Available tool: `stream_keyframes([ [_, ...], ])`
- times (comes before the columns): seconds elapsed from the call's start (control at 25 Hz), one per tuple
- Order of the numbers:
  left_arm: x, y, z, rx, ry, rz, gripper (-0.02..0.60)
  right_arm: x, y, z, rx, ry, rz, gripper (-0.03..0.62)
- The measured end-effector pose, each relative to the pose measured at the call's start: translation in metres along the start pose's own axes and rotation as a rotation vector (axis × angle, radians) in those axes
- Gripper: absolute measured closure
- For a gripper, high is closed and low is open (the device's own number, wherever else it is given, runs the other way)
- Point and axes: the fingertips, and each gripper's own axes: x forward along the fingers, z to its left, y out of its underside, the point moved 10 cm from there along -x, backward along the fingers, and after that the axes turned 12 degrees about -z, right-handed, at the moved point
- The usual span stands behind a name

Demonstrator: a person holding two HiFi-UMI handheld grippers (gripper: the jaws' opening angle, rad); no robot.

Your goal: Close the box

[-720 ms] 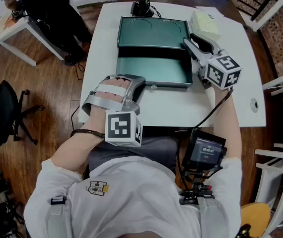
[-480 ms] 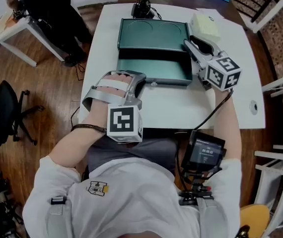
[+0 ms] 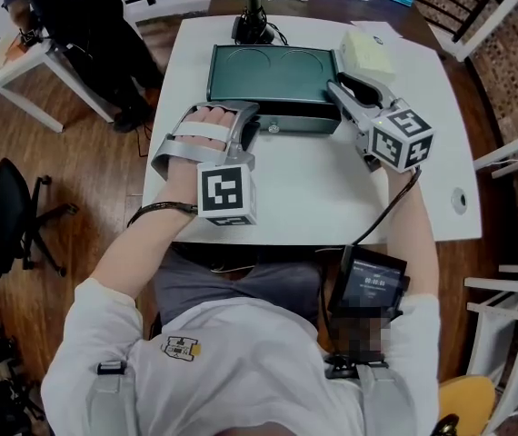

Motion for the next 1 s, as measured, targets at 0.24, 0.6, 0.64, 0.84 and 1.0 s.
stream_keyframes([
  [0.24, 0.021, 0.013, 0.014, -0.044, 0.01, 0.006, 0.451, 0.0, 0.002, 0.0, 0.006, -0.002, -0.001, 0.484],
  [0.6, 0.023, 0.015, 0.015, -0.084, 0.012, -0.025, 0.454, 0.0, 0.004, -0.002, 0.005, 0.004, -0.001, 0.484],
  [0.64, 0.021, 0.017, 0.013, -0.087, 0.018, -0.03, 0.453, -0.001, 0.004, -0.001, 0.014, 0.008, -0.012, 0.484],
  [0.84, -0.034, 0.023, 0.006, -0.417, 0.024, -0.243, 0.451, -0.04, -0.007, 0.025, 0.026, 0.018, -0.077, 0.489],
  [1.0, -0.089, 0.031, -0.003, -0.874, 0.075, -0.515, 0.457, -0.083, 0.0, 0.071, -0.022, -0.097, -0.022, 0.513],
])
